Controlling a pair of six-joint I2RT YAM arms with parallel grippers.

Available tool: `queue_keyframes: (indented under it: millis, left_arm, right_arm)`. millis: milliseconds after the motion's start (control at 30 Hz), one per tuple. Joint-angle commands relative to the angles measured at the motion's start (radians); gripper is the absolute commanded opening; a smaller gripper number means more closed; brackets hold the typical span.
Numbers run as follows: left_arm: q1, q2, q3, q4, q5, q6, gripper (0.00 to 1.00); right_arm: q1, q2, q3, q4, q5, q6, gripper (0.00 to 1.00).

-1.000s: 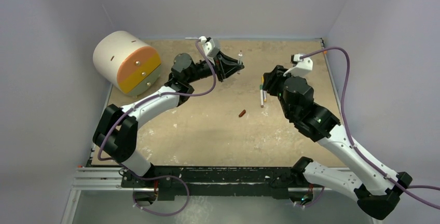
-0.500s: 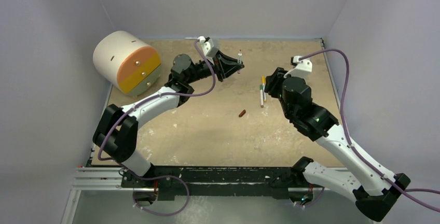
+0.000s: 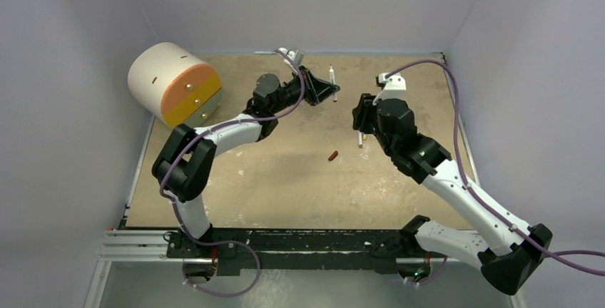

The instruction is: Insert the pens into the pen caps

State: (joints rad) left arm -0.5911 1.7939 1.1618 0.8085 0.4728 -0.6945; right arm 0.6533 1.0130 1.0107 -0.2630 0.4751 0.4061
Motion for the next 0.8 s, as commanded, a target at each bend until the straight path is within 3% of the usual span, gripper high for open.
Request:
queue_keyframes:
  millis: [0,100,167,300,433,533,767]
  left_arm:
    - [-0.002,0.007,0.038,0.145,-0.032,-0.186,0.0]
    - [-0.002,0.023,0.04,0.162,-0.027,-0.23,0.0]
    - [-0.003,0.027,0.044,0.091,-0.044,-0.189,0.0]
    - [-0.004,0.046,0.034,-0.219,-0.208,0.02,0.0]
    - [-0.019,0.097,-0.004,-0.41,-0.402,0.149,0.09]
    - [-0.037,0.132,-0.026,-0.451,-0.479,0.203,0.13]
    - [-0.043,0.172,-0.069,-0.416,-0.487,0.191,0.48]
  right_arm:
    - [-0.004,-0.03,-0.006,0.147,-0.104,-0.085,0.52]
    - [-0.003,-0.021,-0.018,0.174,-0.114,-0.089,0.53]
    - [-0.003,-0.005,-0.018,0.171,-0.101,-0.081,0.53]
    - [-0.009,0.028,-0.011,0.133,-0.065,-0.046,0.53]
    - [-0.024,0.052,-0.028,0.098,-0.058,-0.003,0.54]
    - [-0.035,0.046,-0.061,0.113,-0.082,0.012,0.54]
    - [-0.041,0.04,-0.083,0.123,-0.088,0.016,0.54]
